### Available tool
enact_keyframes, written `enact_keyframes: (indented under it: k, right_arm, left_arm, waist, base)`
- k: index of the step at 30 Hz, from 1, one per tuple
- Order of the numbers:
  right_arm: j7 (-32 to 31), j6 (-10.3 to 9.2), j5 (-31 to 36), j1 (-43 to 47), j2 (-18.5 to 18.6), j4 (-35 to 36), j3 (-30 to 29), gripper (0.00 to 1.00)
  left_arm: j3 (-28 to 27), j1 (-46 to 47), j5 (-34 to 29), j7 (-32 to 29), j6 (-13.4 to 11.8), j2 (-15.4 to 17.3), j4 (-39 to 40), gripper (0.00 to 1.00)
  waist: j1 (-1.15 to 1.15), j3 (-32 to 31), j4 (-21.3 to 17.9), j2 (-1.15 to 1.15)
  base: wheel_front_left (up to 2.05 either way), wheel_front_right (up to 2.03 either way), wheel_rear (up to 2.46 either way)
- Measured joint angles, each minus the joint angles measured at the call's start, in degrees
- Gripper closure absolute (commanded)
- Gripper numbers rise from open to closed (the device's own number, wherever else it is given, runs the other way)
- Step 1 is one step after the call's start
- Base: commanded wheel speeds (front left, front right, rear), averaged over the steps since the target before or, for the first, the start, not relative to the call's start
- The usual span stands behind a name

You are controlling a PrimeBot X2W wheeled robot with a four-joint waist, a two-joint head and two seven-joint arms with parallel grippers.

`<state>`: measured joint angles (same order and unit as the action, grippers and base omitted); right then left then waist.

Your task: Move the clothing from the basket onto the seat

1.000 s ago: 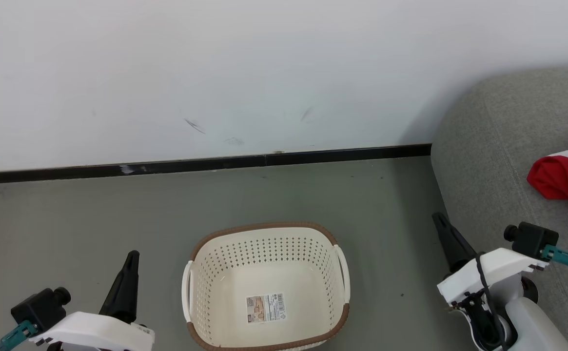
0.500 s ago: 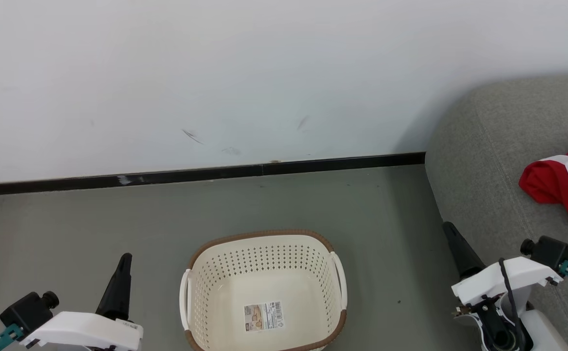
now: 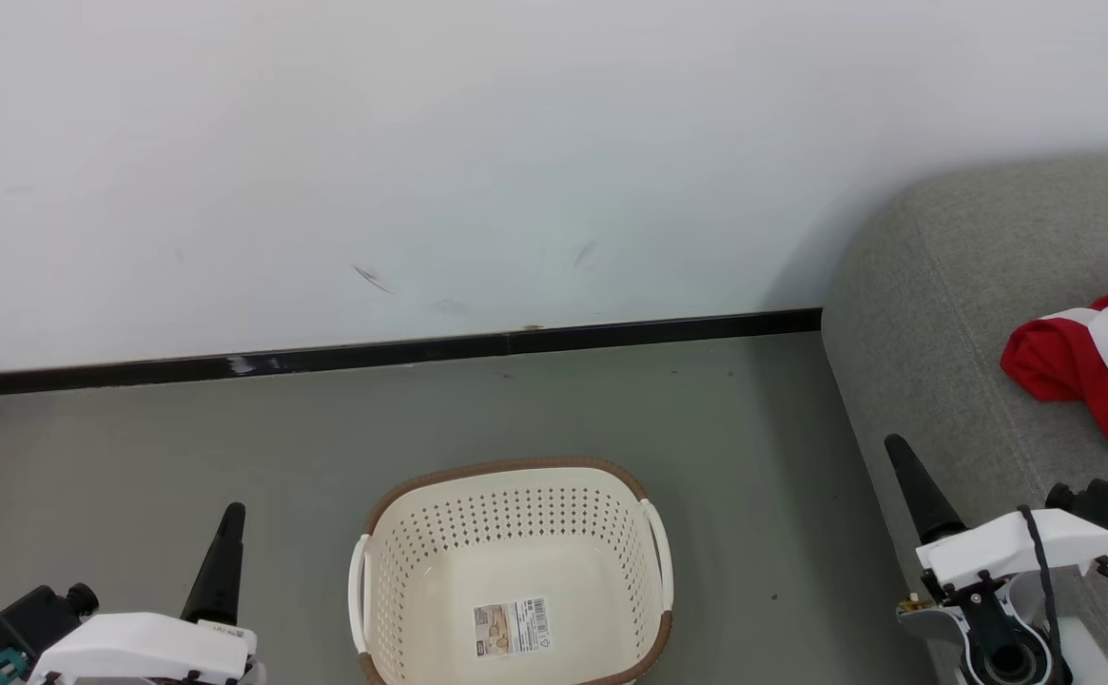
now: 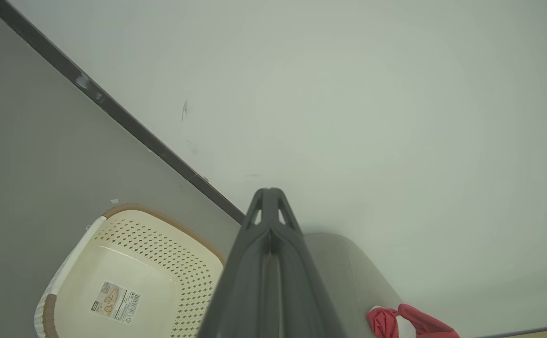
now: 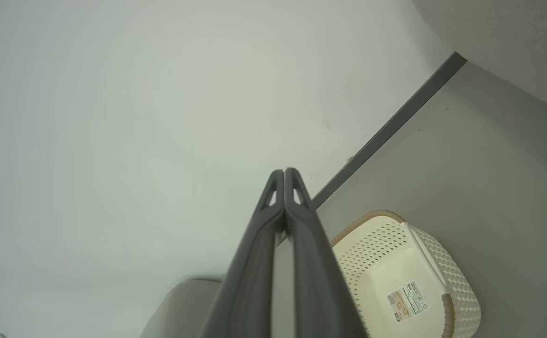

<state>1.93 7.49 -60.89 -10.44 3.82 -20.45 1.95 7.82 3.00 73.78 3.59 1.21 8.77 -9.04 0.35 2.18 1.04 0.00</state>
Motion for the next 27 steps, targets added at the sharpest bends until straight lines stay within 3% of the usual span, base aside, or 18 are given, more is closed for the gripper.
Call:
enact_keyframes:
  k: [9,27]
  right_arm:
    - [-1.9,0.00,-7.0,1.3,-0.4,1.1,-2.1,1.00]
    - [-5.2,0.00,-21.0,3.5,-1.0,3.3,-6.4,1.00]
  left_arm:
    - [-1.9,0.0,5.0,-1.6,1.3,-1.1,-1.3,1.00]
    - [-5.9,0.0,14.3,-4.7,3.6,-3.1,-3.8,1.00]
  waist:
    - [-0.24,-0.2,-0.3,0.00]
    - [-0.31,-1.2,-0.7,0.00]
  base:
    - [0.00,0.00,0.00]
    - [0.00,0.00,0.00]
